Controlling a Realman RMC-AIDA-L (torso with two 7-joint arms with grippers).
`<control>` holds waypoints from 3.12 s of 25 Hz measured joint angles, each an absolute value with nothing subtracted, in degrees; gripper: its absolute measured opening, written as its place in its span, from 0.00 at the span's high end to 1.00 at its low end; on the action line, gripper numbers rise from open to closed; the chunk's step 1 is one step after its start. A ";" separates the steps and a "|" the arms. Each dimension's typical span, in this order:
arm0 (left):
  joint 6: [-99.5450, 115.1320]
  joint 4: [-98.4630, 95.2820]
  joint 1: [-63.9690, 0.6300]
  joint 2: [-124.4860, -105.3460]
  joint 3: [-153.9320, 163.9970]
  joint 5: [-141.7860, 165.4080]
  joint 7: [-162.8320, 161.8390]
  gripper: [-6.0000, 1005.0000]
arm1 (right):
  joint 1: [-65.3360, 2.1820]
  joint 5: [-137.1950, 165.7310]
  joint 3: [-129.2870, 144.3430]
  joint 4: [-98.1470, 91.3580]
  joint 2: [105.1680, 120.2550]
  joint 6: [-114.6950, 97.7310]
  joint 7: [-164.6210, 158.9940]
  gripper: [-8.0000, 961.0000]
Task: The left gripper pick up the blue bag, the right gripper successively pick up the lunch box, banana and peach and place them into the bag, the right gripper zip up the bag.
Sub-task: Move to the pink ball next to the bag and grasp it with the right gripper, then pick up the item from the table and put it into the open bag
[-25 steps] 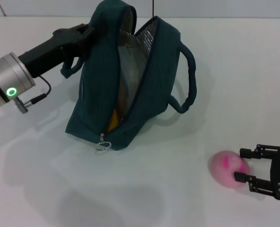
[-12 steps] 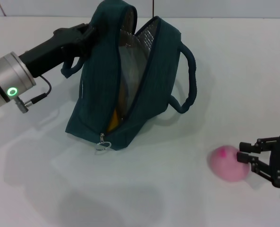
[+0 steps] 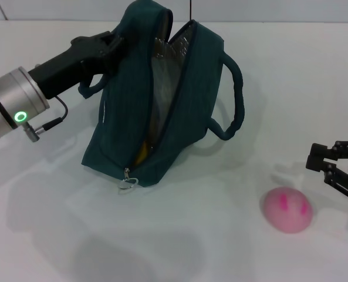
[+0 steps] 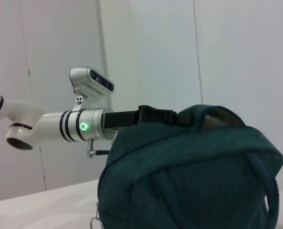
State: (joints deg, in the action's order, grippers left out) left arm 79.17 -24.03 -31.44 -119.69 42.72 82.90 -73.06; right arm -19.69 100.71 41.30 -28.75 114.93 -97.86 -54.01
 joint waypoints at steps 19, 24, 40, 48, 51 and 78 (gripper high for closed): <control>79.18 -22.83 -33.08 -119.71 42.80 83.07 -72.49 0.95 | -20.79 108.52 45.65 -28.28 115.40 -91.07 -57.52 0.45; 79.11 -22.83 -33.15 -119.71 42.80 83.03 -72.37 0.95 | -21.01 108.50 48.94 -28.24 115.60 -88.83 -57.49 0.27; 79.10 -22.85 -33.43 -119.70 42.80 82.88 -72.33 0.95 | -21.71 108.57 49.93 -28.20 115.43 -87.45 -57.78 0.31; 79.10 -22.85 -33.50 -119.70 42.80 82.87 -72.33 0.95 | -21.89 108.49 50.24 -28.20 115.39 -87.45 -57.99 0.53; 79.10 -22.81 -33.49 -119.70 42.80 82.89 -72.33 0.95 | -21.89 108.27 50.15 -28.20 115.40 -87.45 -58.01 0.63; 88.60 -23.25 -33.11 -119.73 44.29 82.30 -68.37 0.95 | -26.27 76.28 46.84 -26.62 115.92 -97.47 -54.02 0.85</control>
State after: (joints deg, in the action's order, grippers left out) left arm 88.60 -23.25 -33.11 -119.73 44.29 82.30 -68.37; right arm -26.27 76.28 46.84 -26.62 115.92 -97.47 -54.02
